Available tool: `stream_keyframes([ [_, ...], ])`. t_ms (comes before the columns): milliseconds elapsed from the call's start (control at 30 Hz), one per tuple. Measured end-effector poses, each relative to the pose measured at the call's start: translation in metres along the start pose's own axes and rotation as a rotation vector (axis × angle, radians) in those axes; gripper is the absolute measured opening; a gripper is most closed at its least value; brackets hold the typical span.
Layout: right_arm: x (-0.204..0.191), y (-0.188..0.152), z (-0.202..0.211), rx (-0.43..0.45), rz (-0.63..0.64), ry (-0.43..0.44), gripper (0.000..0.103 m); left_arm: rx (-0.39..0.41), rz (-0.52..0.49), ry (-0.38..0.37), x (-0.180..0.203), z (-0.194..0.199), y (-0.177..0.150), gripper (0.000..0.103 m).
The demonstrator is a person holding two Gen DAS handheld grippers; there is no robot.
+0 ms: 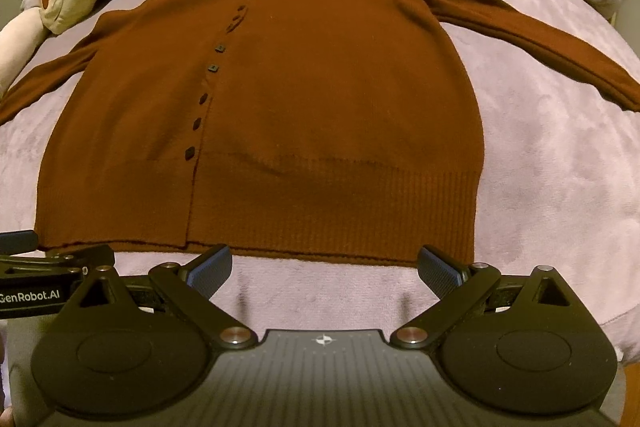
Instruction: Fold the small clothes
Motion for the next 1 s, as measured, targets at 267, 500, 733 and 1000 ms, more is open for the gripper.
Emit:
stream_keyframes([
  [267,0.002,0.005,-0.005,-0.008,-0.010,-0.002,0.099,-0.010,-0.007,0.000,0.001,-0.005,0.004,0.103],
  [500,0.008,0.008,-0.014,-0.018,-0.046,0.063,0.099,-0.021,0.007,0.006,-0.003,-0.015,0.010,0.103],
  [733,0.056,0.012,-0.042,0.005,-0.318,0.296,0.099,-0.018,0.036,0.045,-0.015,-0.031,0.025,0.103],
  [1000,0.088,0.017,-0.055,-0.020,-0.371,0.488,0.099,-0.048,0.060,0.080,-0.019,-0.053,0.041,0.103],
])
Point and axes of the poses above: each gripper's, at about its wrist camera, not at the fingertips, and z roughly against the way its jaws point, x to its right, y to its top, the point moved 2 cm from there along -z, roughly the way its jaws point, and after that the axes turned 13 degrees about -z, right-handed, at the moved point
